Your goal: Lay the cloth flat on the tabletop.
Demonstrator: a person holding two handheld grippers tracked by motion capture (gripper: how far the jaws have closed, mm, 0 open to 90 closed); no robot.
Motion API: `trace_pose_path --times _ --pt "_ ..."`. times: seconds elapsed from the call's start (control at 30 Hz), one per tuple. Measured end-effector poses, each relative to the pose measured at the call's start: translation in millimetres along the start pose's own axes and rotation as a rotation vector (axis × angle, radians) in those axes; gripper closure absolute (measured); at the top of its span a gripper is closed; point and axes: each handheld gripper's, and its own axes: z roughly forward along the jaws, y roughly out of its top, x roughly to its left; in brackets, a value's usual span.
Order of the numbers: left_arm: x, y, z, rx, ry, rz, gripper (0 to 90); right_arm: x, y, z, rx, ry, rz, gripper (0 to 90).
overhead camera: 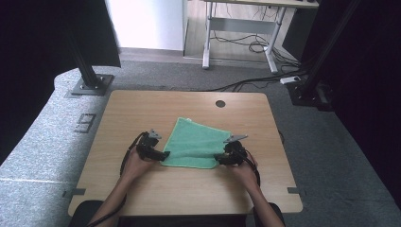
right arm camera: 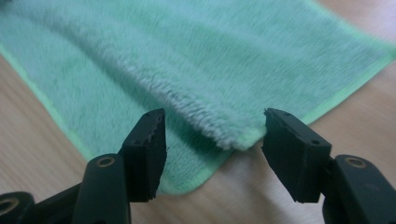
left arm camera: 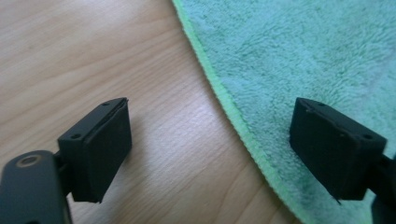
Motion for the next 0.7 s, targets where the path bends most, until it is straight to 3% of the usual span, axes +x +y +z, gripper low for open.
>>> trace_pose_path --times 0.13,0.23,0.37,0.5,0.7 --pt "-2.6 -1.0 -0.8 0.000 0.012 -0.006 14.1 5.5 -10.1 1.4 0.037 -0.030 -0.026 36.6" --pt "-4.5 -2.0 -1.6 -0.001 0.010 -0.004 14.0 6.5 -14.2 -2.1 0.041 -0.031 -0.016 35.3" --pt "-12.7 -2.5 -4.6 0.024 -0.012 0.024 14.0 8.0 -26.8 -14.0 0.056 -0.044 -0.017 32.3" --pt "-15.7 1.3 -5.0 0.011 -0.012 0.036 13.7 7.6 -33.7 -19.8 0.054 -0.048 -0.011 31.8" --pt "-9.2 13.7 2.3 -0.054 0.004 -0.028 14.7 10.7 -43.4 -29.3 0.056 -0.064 -0.021 31.9"
